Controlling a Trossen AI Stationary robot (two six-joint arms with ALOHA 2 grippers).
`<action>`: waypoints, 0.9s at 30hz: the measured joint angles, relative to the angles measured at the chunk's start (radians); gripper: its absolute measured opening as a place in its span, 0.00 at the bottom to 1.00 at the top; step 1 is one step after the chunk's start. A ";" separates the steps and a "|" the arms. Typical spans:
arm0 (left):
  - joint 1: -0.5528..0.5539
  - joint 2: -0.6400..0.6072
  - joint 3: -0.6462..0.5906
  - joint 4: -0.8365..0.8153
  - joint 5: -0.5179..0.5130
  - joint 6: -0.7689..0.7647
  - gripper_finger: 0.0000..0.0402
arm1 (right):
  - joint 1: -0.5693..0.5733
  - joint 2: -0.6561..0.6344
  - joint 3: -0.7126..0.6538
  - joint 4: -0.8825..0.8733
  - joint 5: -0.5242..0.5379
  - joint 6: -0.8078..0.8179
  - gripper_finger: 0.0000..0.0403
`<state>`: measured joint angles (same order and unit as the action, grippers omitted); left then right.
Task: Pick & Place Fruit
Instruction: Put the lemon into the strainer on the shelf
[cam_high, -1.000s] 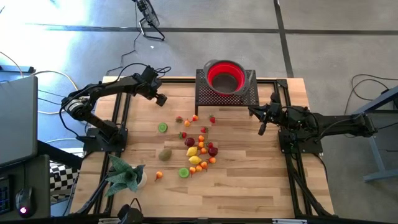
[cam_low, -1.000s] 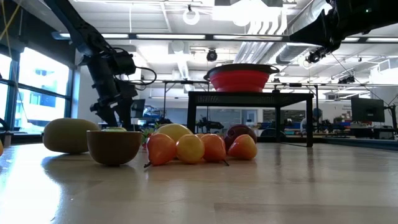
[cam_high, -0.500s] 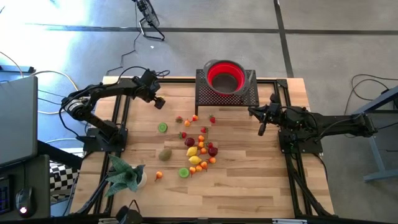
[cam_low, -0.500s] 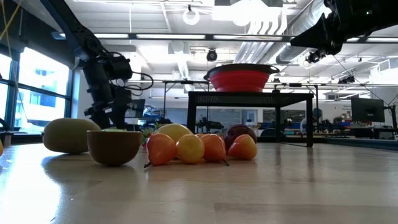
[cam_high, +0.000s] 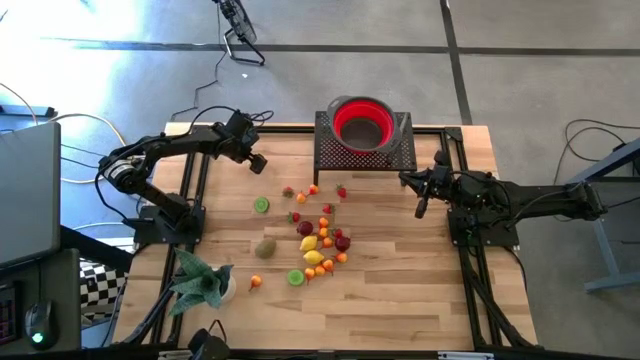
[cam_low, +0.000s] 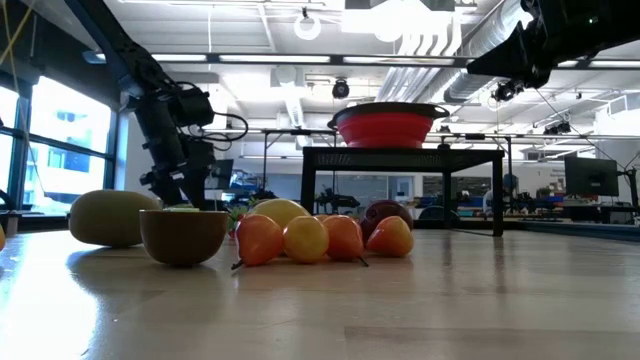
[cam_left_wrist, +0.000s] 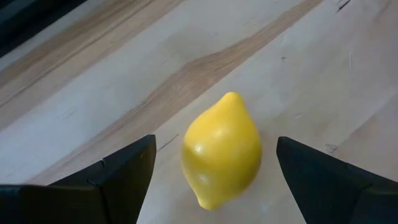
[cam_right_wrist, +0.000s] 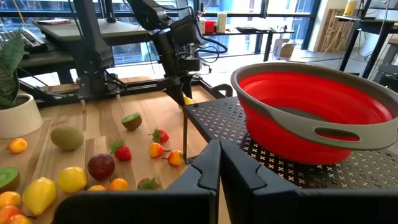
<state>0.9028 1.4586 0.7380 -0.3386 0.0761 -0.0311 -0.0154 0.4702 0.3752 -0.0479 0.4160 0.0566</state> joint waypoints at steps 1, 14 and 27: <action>0.000 0.000 0.000 0.000 0.000 0.000 0.82 | 0.000 0.000 0.000 0.000 0.000 0.000 0.01; 0.000 0.056 0.000 0.030 -0.004 -0.001 0.82 | 0.000 0.000 0.000 0.000 0.001 0.000 0.01; 0.000 0.107 0.002 0.087 0.018 -0.019 0.82 | 0.000 0.000 0.000 0.006 0.001 0.000 0.01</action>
<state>0.9031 1.5658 0.7403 -0.2512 0.0940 -0.0502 -0.0151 0.4702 0.3752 -0.0422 0.4168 0.0566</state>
